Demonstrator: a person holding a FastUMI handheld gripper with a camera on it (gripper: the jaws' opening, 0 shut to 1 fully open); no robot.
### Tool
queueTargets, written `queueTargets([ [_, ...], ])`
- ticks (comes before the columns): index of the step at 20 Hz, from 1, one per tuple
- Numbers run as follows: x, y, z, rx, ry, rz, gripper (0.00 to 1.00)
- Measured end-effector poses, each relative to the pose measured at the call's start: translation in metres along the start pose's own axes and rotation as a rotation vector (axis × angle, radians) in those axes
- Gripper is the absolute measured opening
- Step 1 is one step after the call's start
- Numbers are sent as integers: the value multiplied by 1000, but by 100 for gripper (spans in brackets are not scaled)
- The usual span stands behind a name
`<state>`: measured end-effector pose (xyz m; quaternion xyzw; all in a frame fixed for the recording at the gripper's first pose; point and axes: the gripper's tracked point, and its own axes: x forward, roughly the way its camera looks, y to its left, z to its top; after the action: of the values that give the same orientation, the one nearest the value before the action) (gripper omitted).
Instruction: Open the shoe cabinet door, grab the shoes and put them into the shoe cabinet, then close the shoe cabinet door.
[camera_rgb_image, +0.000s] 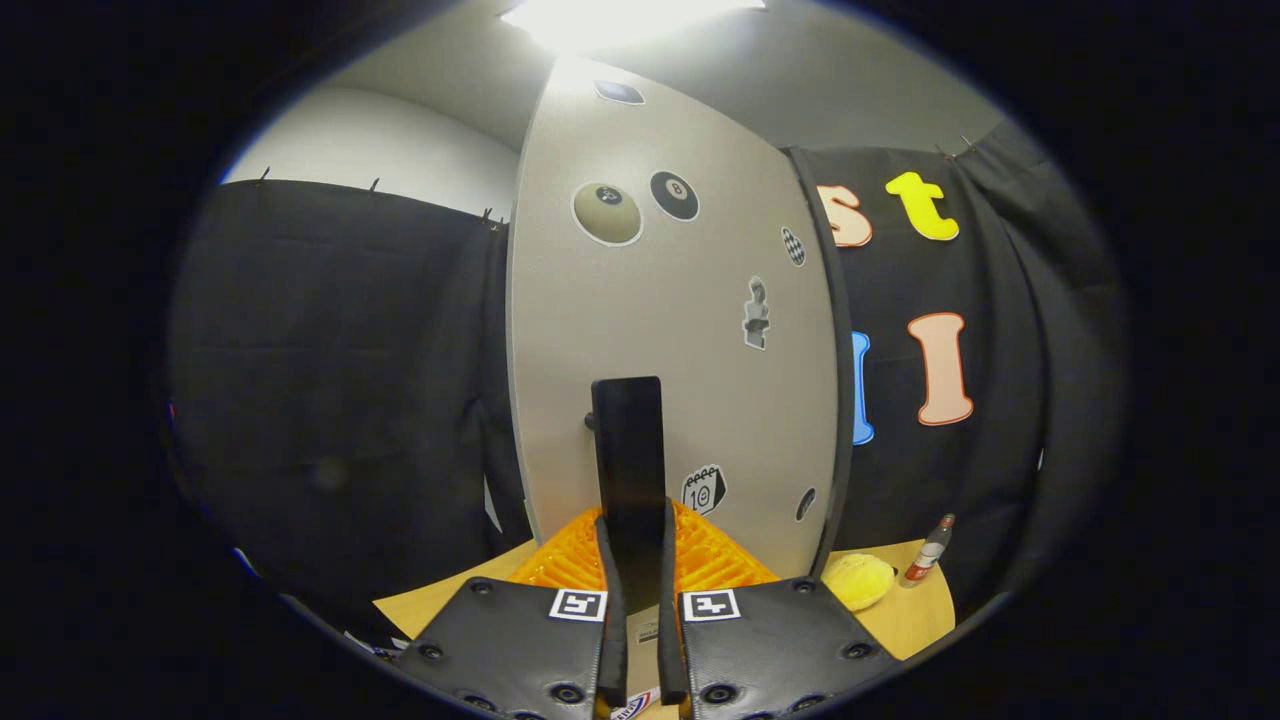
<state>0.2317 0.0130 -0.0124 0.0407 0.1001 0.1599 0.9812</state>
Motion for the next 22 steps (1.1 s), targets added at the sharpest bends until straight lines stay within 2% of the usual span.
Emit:
queueTargets([
  [5,-18,-23,0,-14,-14,-29,14],
  [10,-44,-55,-2,-9,-32,-101,13],
  [17,-64,-133,0,37,-48,-302,12],
  [18,-68,-147,0,37,-51,-332,8],
  [20,-69,-146,-4,81,-29,-298,5],
  [22,-73,-140,-2,132,-41,-265,9],
])
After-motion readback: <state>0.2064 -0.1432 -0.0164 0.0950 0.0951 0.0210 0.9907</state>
